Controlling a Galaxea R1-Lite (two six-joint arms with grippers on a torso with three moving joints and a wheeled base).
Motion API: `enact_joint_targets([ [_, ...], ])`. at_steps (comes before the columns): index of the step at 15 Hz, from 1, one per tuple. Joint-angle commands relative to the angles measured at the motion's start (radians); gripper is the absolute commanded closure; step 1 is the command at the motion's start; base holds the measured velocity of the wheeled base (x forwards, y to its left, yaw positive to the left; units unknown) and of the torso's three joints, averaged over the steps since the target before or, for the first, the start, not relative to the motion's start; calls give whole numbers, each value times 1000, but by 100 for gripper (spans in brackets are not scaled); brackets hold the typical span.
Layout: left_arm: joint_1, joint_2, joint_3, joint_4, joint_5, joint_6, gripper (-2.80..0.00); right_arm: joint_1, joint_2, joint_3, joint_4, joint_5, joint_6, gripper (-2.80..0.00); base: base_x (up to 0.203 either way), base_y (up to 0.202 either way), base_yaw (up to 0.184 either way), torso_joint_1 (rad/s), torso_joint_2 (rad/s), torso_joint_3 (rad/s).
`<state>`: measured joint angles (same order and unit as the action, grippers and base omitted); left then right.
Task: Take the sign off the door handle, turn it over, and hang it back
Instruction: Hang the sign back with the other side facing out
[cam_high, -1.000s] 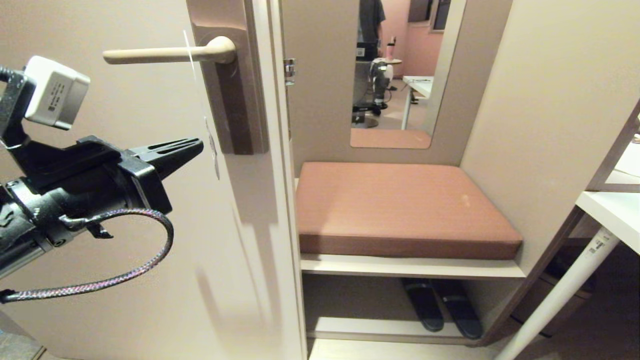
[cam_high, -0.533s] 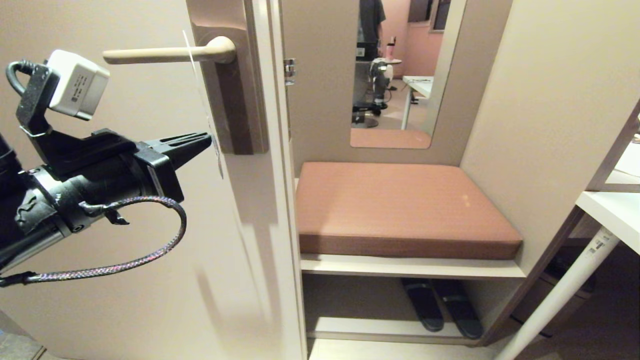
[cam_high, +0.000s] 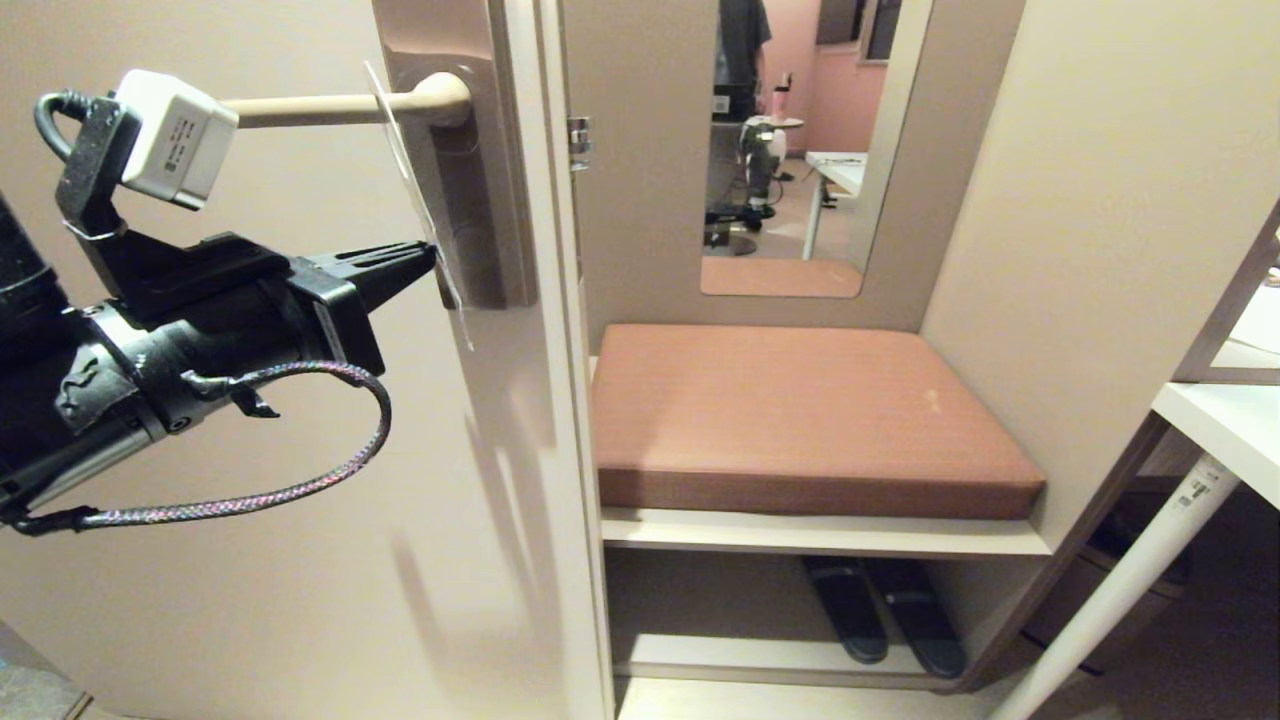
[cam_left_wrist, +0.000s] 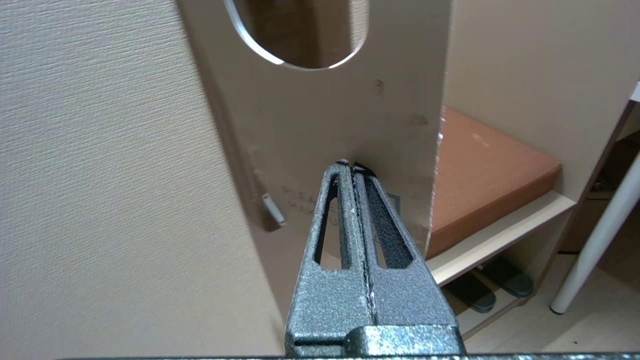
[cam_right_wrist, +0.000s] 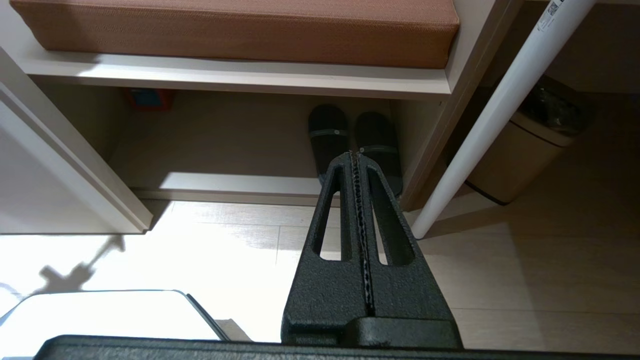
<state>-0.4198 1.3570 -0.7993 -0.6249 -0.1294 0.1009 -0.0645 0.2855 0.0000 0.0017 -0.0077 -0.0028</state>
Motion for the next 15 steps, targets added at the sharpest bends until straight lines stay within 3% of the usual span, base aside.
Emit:
enact_joint_targets([
  [1, -9, 11, -8, -4, -1, 2, 0, 0, 1, 0, 0, 0, 0, 0, 0, 0, 0, 0, 0, 0],
  [8, -25, 77, -90, -14, -1, 2, 0, 0, 1, 0, 0, 0, 0, 0, 0, 0, 0, 0, 0, 0],
  [12, -25, 132, -90, -143, 2, 4, 0, 0, 1, 0, 0, -1, 0, 0, 0, 0, 0, 0, 0, 0],
  [15, -25, 137, -89, -157, 5, 3, 0, 0, 1, 0, 0, -1, 0, 0, 0, 0, 0, 0, 0, 0],
])
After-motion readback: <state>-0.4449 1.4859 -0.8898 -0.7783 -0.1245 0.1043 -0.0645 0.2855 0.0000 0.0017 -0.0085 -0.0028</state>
